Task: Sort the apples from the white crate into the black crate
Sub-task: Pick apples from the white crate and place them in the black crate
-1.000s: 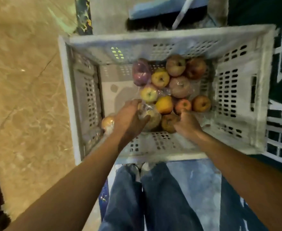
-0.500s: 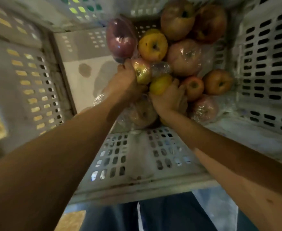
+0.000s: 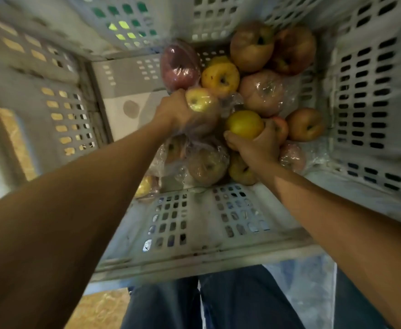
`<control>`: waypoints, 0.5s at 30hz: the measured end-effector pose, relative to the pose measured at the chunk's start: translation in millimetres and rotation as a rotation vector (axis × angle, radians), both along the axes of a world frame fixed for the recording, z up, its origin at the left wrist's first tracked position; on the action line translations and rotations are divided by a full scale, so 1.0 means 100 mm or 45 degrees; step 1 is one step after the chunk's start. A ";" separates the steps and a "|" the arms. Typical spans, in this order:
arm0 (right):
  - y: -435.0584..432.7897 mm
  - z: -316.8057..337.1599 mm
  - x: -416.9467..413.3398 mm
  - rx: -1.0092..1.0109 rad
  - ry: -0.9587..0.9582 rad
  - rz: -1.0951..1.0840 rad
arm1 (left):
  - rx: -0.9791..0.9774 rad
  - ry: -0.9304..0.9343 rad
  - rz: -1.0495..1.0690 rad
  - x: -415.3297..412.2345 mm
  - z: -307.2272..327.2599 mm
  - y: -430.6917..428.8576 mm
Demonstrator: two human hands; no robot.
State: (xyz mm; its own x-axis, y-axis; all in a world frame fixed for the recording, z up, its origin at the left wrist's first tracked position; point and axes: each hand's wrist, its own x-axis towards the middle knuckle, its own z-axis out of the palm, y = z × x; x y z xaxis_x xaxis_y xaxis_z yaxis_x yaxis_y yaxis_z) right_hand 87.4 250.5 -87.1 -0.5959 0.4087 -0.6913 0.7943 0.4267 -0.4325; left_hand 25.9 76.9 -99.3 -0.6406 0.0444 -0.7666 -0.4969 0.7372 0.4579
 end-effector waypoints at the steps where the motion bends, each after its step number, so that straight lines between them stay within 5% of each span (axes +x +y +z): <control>1: 0.02 0.06 0.00 -0.018 0.014 -0.017 | 0.070 -0.008 0.060 0.00 0.03 -0.05; 10: 0.09 0.75 0.00 -0.212 0.029 -0.283 | 0.614 -0.294 0.868 0.04 0.98 -0.30; 15: 0.00 1.42 -0.05 -0.836 -0.054 -0.740 | 0.994 -0.466 1.102 0.36 1.85 -0.53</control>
